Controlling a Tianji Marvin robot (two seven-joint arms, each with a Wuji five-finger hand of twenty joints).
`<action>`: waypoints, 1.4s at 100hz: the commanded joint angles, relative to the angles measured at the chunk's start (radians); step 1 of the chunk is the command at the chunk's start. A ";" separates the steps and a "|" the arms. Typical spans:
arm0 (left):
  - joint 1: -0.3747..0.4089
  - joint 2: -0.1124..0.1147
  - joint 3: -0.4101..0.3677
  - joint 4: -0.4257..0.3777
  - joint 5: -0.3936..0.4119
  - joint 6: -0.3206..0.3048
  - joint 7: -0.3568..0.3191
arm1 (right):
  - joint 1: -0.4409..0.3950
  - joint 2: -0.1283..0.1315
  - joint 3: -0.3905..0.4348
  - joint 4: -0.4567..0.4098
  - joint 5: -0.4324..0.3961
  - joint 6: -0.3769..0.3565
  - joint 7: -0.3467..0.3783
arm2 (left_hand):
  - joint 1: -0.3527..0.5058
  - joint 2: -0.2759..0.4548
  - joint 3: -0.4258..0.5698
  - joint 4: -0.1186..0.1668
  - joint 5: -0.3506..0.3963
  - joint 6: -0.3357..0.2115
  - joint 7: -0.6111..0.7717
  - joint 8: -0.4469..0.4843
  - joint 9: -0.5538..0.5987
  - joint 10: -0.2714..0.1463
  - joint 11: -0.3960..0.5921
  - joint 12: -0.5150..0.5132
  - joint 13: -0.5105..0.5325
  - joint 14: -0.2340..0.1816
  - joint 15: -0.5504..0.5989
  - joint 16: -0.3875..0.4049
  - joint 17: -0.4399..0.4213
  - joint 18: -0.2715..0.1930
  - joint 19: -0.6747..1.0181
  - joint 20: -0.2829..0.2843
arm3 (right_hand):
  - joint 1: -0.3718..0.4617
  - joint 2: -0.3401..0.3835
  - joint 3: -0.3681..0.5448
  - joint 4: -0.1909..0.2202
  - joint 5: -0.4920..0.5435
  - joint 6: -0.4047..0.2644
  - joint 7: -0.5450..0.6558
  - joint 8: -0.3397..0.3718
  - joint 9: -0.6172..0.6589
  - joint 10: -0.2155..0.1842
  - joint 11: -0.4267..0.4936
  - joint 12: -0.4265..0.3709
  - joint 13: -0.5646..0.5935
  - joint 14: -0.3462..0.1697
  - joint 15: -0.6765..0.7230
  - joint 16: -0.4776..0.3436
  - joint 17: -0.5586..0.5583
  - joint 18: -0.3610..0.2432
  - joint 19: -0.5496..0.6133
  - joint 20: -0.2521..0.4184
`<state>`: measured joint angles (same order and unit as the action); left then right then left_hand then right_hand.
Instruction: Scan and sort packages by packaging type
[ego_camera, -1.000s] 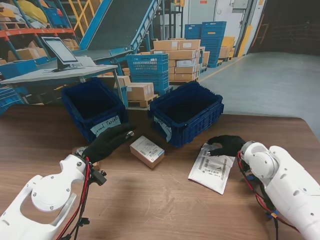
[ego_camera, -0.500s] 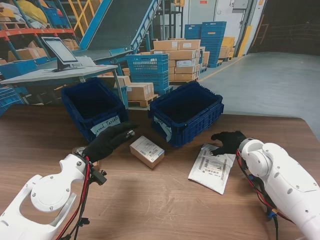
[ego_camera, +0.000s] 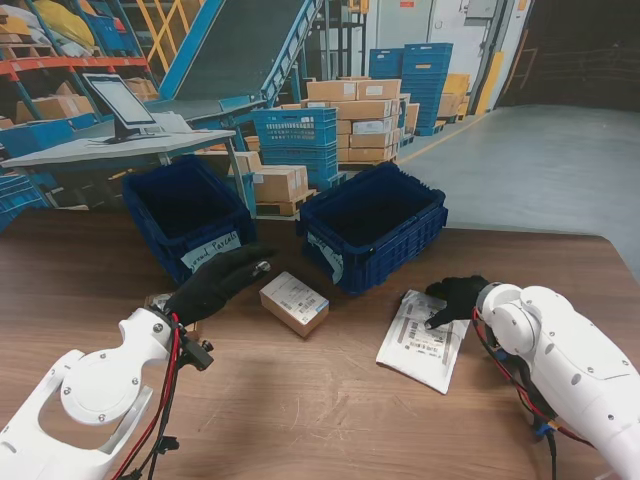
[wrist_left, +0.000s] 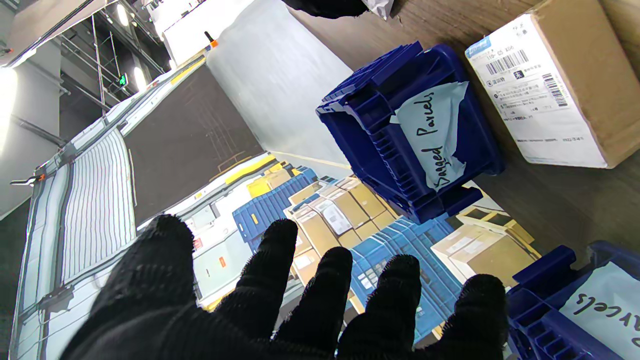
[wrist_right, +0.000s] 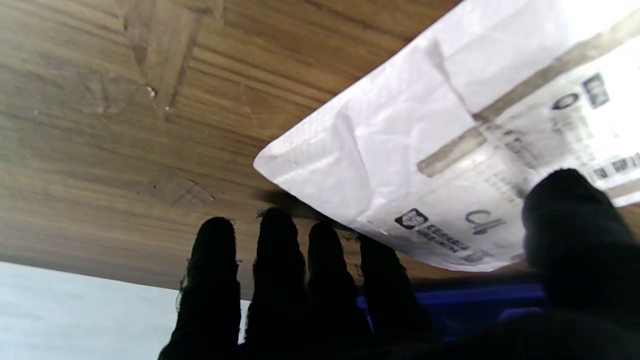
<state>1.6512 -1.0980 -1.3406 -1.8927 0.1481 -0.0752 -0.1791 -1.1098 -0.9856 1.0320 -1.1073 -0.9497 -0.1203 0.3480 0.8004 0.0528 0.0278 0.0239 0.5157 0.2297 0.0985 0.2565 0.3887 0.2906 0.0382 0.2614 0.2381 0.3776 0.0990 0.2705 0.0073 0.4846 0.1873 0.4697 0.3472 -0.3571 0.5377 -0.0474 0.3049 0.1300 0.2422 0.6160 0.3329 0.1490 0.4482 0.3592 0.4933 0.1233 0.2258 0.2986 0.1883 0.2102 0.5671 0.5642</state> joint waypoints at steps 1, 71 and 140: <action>0.005 0.000 0.001 -0.012 -0.002 -0.007 -0.022 | 0.001 0.003 -0.021 0.003 -0.020 -0.006 0.019 | -0.009 0.032 -0.043 0.002 0.007 -0.036 0.005 0.004 -0.004 -0.018 -0.001 -0.009 -0.014 -0.004 -0.022 -0.002 0.005 -0.012 -0.022 0.007 | 0.014 -0.038 0.026 0.032 0.044 -0.040 0.084 0.057 0.005 -0.004 0.127 0.098 0.034 -0.026 0.085 0.083 0.016 -0.009 0.042 0.031; 0.007 0.002 -0.003 -0.013 -0.004 -0.008 -0.031 | 0.024 -0.013 -0.100 0.101 -0.051 0.004 -0.218 | -0.011 0.030 -0.043 0.001 0.009 -0.037 0.006 0.005 -0.001 -0.016 0.000 -0.009 -0.013 -0.002 -0.021 -0.002 0.005 -0.010 -0.020 0.007 | 0.214 -0.329 0.345 -0.100 0.180 -0.380 0.924 0.386 0.386 -0.183 0.640 0.562 0.403 -0.182 0.923 0.579 0.336 -0.014 0.556 0.209; 0.008 0.002 0.002 -0.011 -0.002 -0.023 -0.031 | -0.087 -0.029 0.060 -0.051 -0.124 0.039 -0.305 | -0.011 0.031 -0.043 0.001 0.011 -0.037 0.007 0.006 0.004 -0.018 0.001 -0.008 -0.009 -0.005 -0.020 -0.001 0.005 -0.011 -0.019 0.006 | 0.359 -0.395 0.528 -0.045 0.386 -0.444 1.138 0.525 0.621 -0.244 0.750 0.623 0.672 -0.227 1.058 0.583 0.546 -0.001 0.756 0.244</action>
<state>1.6558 -1.0932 -1.3434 -1.8963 0.1470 -0.0928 -0.1945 -1.1872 -1.0069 1.0871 -1.1302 -1.0605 -0.0901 0.0254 0.8004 0.0528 0.0278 0.0239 0.5158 0.2292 0.0985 0.2568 0.3888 0.2906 0.0382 0.2614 0.2381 0.3777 0.0990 0.2705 0.0073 0.4846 0.1873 0.4697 0.6375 -0.7379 0.9914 -0.1645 0.6521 -0.2650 1.3274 1.1225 0.9320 -0.0705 1.1697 0.9696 1.1384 -0.0723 1.2708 0.8676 0.7315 0.1962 1.2931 0.7979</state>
